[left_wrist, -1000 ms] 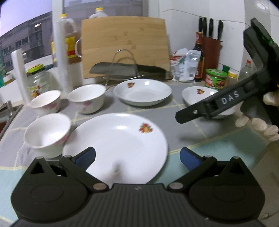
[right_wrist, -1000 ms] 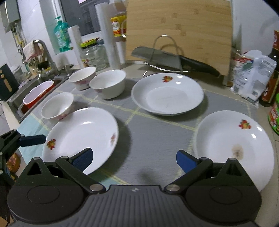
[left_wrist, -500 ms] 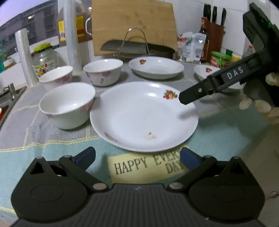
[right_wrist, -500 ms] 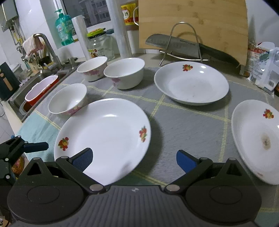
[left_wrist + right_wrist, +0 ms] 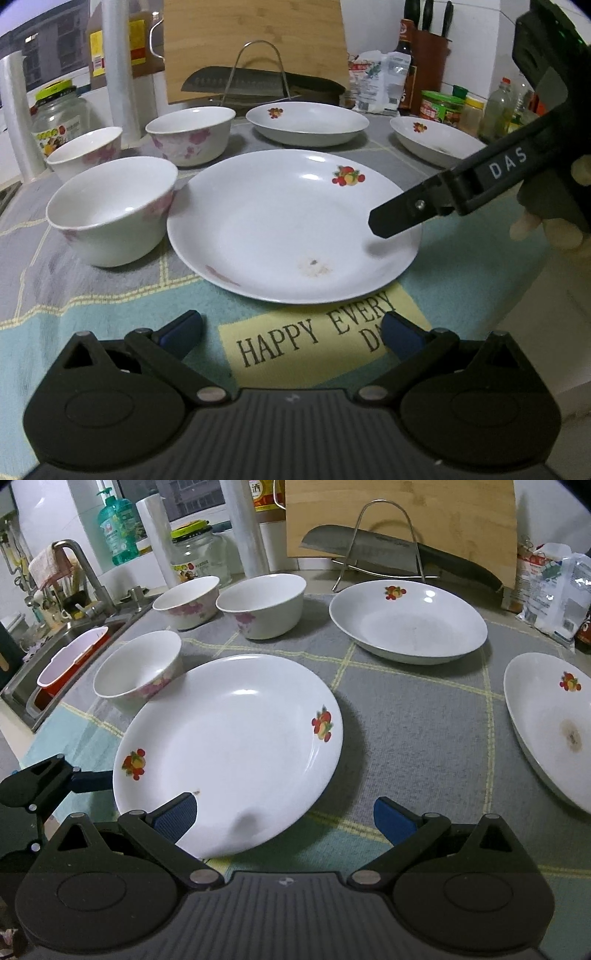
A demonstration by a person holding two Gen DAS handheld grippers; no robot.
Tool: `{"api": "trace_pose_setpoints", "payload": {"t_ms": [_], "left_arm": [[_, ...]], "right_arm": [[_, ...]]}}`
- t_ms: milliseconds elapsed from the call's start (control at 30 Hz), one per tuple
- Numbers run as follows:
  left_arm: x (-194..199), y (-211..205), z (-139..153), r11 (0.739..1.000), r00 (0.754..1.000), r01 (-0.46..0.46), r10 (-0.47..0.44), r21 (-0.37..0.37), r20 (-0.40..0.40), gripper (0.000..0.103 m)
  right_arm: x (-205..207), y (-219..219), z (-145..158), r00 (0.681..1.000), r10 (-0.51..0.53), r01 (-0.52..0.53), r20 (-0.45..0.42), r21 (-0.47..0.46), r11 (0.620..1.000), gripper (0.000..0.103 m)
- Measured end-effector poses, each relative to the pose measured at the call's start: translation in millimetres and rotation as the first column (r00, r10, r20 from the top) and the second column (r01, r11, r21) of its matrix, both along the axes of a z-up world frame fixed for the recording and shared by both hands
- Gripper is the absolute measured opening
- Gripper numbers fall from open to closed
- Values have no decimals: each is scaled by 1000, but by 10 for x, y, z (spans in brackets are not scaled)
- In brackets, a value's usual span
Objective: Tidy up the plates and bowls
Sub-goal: 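Move the right gripper to the large fruit-motif plate and grasp its rim, then lift the large plate with the right gripper and carry it toward the stained plate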
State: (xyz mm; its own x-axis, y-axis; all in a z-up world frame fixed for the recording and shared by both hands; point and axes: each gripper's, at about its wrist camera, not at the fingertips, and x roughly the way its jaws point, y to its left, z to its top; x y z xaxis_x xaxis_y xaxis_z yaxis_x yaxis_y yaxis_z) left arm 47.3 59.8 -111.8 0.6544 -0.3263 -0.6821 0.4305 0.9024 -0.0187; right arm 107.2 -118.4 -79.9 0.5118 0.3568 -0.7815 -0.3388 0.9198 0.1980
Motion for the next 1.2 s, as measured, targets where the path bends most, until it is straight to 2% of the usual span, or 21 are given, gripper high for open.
{"api": "trace_pose_setpoints", "payload": {"t_ms": [200, 467, 867, 1200], "left_arm": [[71, -48, -15, 1000, 1000, -5, 5, 19, 16, 102], [160, -63, -33, 1000, 1000, -2, 1, 15, 29, 103], [173, -64, -48, 1000, 999, -7, 7, 7, 45, 103], [212, -60, -28, 1000, 999, 17, -18, 16, 28, 103]], "right_arm": [[162, -16, -59, 999, 33, -33, -17, 6, 999, 103], [423, 29, -123, 989, 140, -139, -44, 16, 990, 103], [772, 259, -138, 957, 288, -288, -42, 15, 958, 103], [928, 331, -151, 932, 360, -360, -34, 9, 933, 103]]}}
